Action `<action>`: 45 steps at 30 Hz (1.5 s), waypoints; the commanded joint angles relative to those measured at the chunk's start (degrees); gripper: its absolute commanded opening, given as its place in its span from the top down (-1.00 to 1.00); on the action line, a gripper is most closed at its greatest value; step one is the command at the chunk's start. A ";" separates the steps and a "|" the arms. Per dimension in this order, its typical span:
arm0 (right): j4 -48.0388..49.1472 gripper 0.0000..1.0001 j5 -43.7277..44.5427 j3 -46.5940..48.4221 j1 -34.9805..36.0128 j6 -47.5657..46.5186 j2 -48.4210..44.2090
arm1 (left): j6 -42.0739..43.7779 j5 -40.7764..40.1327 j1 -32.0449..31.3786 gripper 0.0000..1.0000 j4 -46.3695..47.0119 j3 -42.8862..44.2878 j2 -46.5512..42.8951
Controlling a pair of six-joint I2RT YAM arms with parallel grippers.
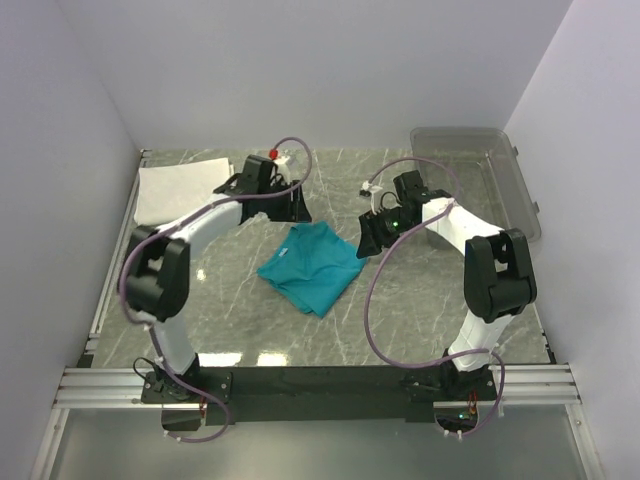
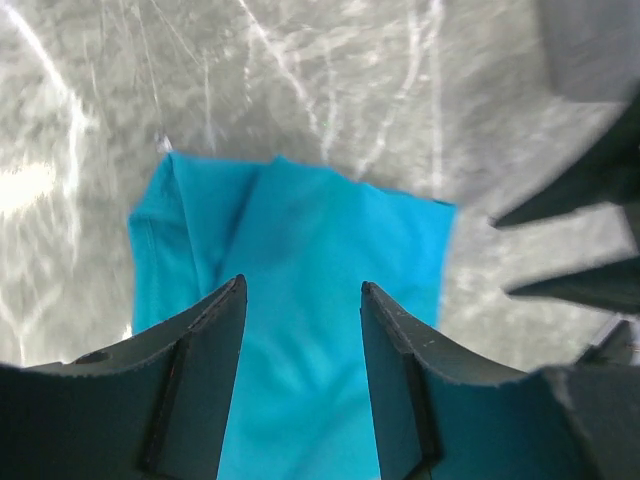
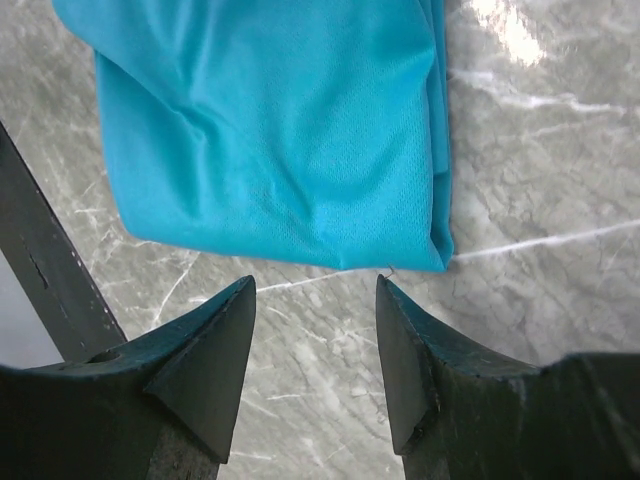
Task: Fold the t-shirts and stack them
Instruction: Fold the tshirt
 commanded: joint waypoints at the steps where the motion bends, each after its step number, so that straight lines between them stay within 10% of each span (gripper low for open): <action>1: 2.59 -0.17 1.10 -0.39 -0.11 1.93 -2.99 | 5.81 2.34 -0.51 -0.09 -4.24 6.66 6.01; 19: 2.15 -0.18 1.81 -0.56 -0.99 2.11 -1.32 | 11.80 7.89 -2.88 -0.09 -9.69 12.56 15.68; 26: 1.98 -0.18 1.63 -0.74 -1.25 1.93 -1.32 | 11.19 2.71 -3.23 0.29 -9.70 13.09 16.04; 31: 2.07 -0.18 1.54 -1.18 -1.34 1.76 -2.02 | 8.64 3.31 -0.43 0.99 -7.68 11.51 13.93; 45: 3.99 -0.20 -0.56 -0.48 -0.29 6.48 1.65 | -2.17 16.41 6.78 0.99 1.29 3.78 15.42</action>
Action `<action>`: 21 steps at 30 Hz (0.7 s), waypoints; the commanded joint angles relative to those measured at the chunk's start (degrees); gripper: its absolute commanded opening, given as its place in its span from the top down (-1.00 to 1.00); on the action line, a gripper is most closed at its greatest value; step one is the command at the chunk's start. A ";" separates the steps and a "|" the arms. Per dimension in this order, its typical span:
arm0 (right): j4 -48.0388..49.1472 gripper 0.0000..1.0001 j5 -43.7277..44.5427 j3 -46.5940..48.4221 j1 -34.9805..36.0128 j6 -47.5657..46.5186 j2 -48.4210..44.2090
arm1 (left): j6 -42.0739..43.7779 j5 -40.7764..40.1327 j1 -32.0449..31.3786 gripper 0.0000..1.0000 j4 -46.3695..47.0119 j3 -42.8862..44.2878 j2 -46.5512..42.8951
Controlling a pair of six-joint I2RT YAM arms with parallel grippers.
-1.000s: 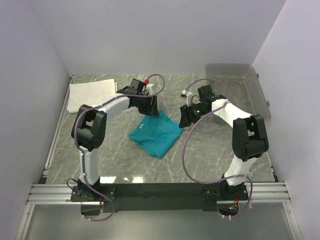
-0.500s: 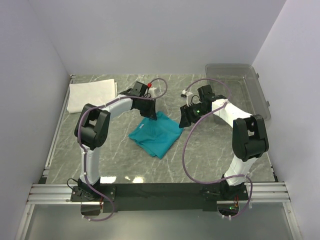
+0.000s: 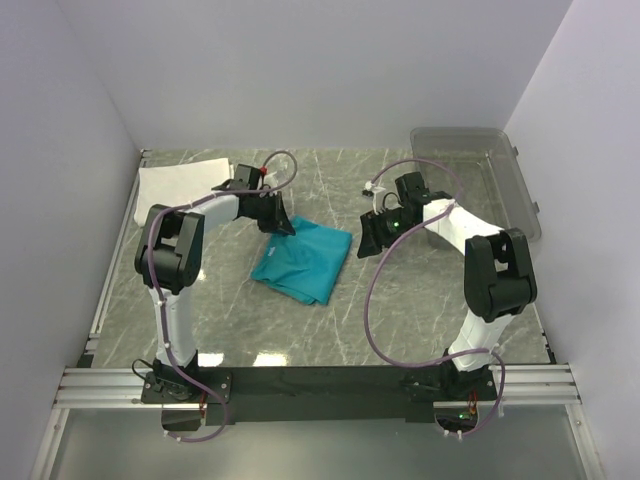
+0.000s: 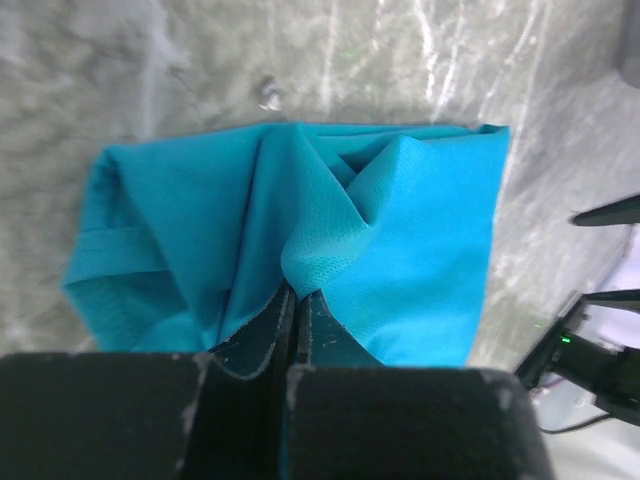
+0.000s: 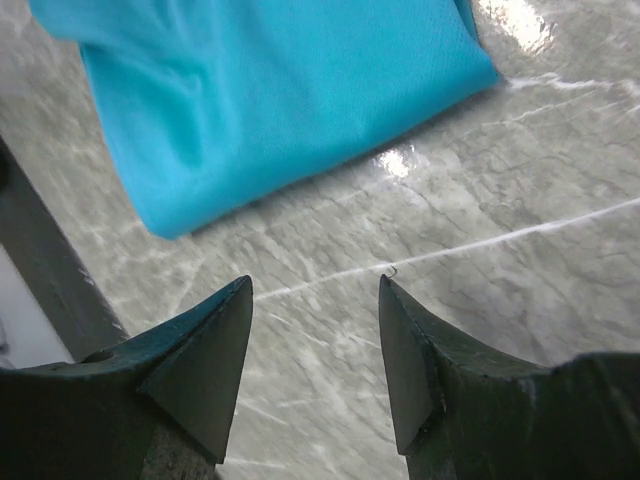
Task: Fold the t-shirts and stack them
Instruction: Fold the tshirt
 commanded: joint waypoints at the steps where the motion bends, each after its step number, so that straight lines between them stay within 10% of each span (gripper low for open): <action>1: 3.14 -0.22 -1.90 1.69 0.54 8.88 2.65 | -3.29 5.44 -0.47 0.99 6.44 -1.91 -1.14; 10: 15.97 -0.41 -1.89 0.82 3.44 35.28 7.49 | -11.55 9.92 1.55 0.99 16.65 -7.36 -5.36; 12: 18.79 -0.69 -3.73 0.29 3.88 37.14 8.36 | -12.34 9.57 2.08 0.99 17.71 -8.85 -6.24; 21: 19.76 -0.70 -3.13 2.05 4.85 41.10 13.73 | -12.43 10.01 5.06 0.99 19.81 -14.21 -9.32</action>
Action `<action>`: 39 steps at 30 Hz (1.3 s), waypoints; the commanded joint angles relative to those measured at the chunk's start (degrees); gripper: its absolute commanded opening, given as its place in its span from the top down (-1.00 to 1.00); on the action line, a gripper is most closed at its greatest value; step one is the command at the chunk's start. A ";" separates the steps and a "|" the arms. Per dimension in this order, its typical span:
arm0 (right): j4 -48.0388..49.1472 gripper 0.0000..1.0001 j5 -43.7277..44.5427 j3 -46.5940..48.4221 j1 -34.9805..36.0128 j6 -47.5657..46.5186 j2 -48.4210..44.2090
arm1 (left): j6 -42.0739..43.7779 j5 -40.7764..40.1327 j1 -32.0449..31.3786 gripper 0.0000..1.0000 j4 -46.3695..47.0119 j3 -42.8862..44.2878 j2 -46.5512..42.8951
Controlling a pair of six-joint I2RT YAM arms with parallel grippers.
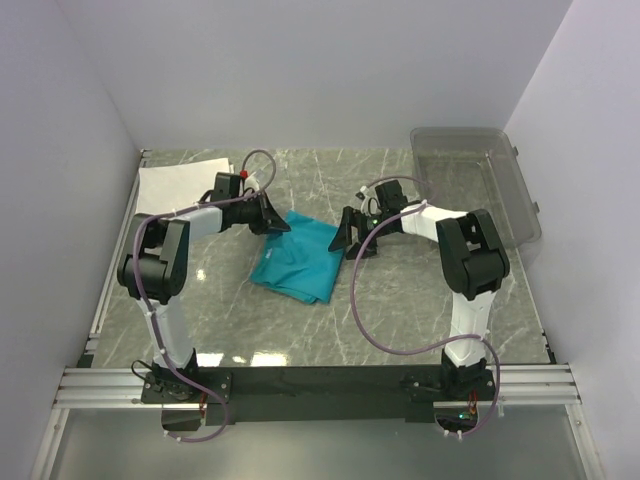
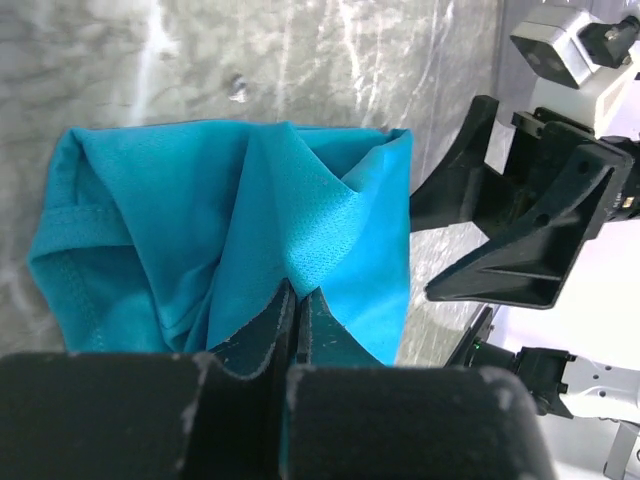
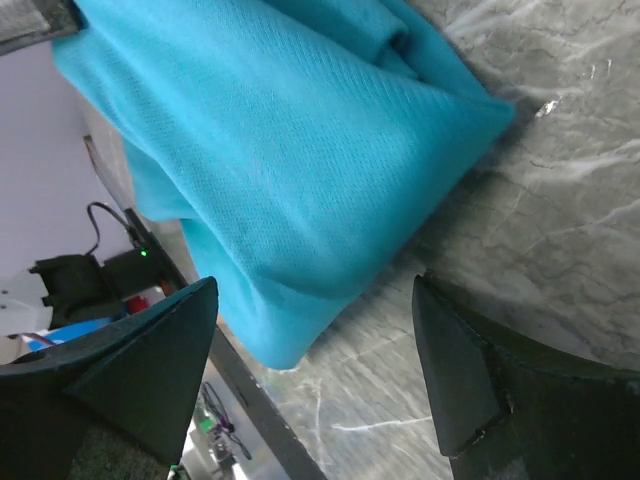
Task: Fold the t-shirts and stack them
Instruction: Fold the tshirt
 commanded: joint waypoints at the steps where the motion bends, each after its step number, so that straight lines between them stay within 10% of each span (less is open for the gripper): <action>1: 2.56 -0.70 -0.07 1.22 0.74 3.42 1.38 | -0.52 1.77 1.07 0.99 3.40 -1.93 -2.81; 12: 6.25 -0.45 -3.50 3.59 4.34 9.05 7.88 | -1.05 1.77 4.05 0.99 4.72 -5.36 -4.12; 20: 4.50 0.48 -0.87 4.73 4.35 6.94 9.65 | -2.72 1.69 6.16 0.99 6.05 -8.79 -7.29; 28: 4.40 0.78 4.84 3.07 4.35 3.42 4.55 | -1.23 -5.26 6.61 0.97 2.26 -10.55 -9.66; 33: 5.81 0.79 8.36 -2.99 4.08 3.07 -2.39 | -0.70 -5.52 6.43 0.03 2.26 -7.13 -10.71; 39: 6.95 0.65 15.74 -10.28 0.75 7.98 -10.47 | 4.13 -10.18 6.34 -0.04 -6.60 -1.59 -16.59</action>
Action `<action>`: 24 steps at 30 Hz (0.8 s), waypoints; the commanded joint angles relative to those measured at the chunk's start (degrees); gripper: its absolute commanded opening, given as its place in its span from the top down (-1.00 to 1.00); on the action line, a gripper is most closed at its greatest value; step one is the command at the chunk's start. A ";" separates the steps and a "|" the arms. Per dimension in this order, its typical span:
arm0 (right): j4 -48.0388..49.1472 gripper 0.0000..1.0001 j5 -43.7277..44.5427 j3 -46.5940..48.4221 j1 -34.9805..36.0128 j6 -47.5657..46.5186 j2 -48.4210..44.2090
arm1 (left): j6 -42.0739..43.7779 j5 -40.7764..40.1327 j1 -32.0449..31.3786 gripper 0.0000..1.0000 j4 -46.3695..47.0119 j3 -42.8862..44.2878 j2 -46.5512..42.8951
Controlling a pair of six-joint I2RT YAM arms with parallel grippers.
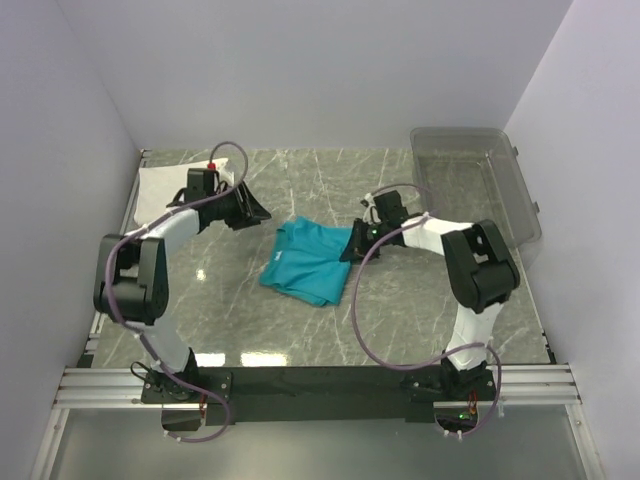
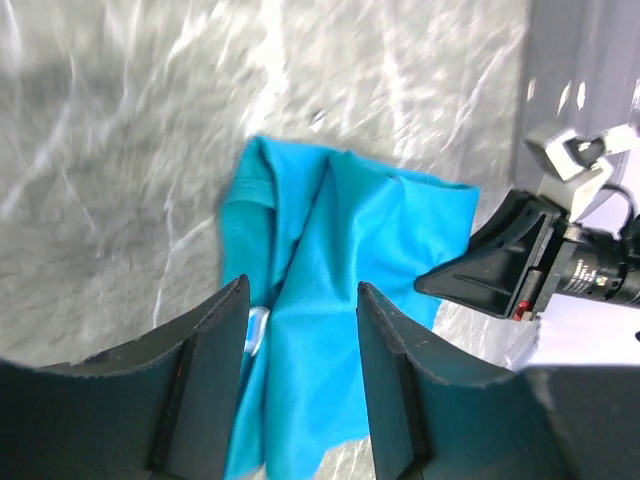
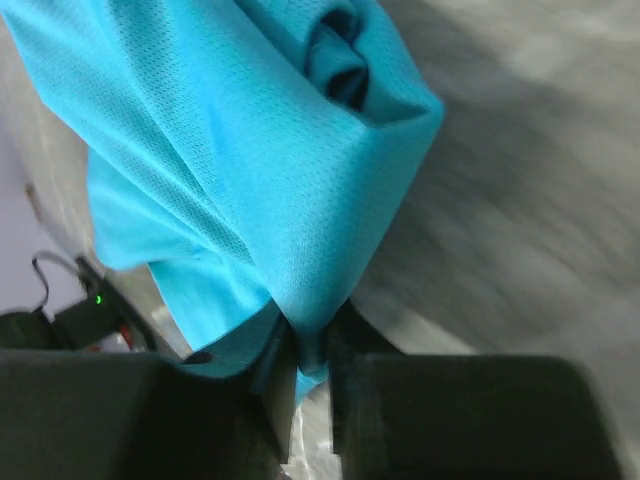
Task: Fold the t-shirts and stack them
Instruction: Fold the tshirt
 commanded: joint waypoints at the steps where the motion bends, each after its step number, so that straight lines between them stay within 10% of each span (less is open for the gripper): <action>1: 0.95 0.51 5.15 -3.41 -2.40 2.38 -7.48 | 4.75 -4.30 -0.02 -0.04 -5.42 3.53 -7.47; 6: -6.16 -0.12 3.91 -2.02 -2.14 -9.53 -13.12 | 4.85 -5.72 -0.54 0.09 -13.78 -4.54 -16.84; 14: -26.63 -0.29 -13.05 7.28 -6.10 -47.93 -11.37 | -13.77 -3.69 -10.12 0.42 -1.95 -29.94 -34.18; 24: -15.93 -0.44 -1.28 10.19 0.85 -48.08 -7.61 | -26.71 -8.53 -11.71 0.36 13.26 -34.54 -28.76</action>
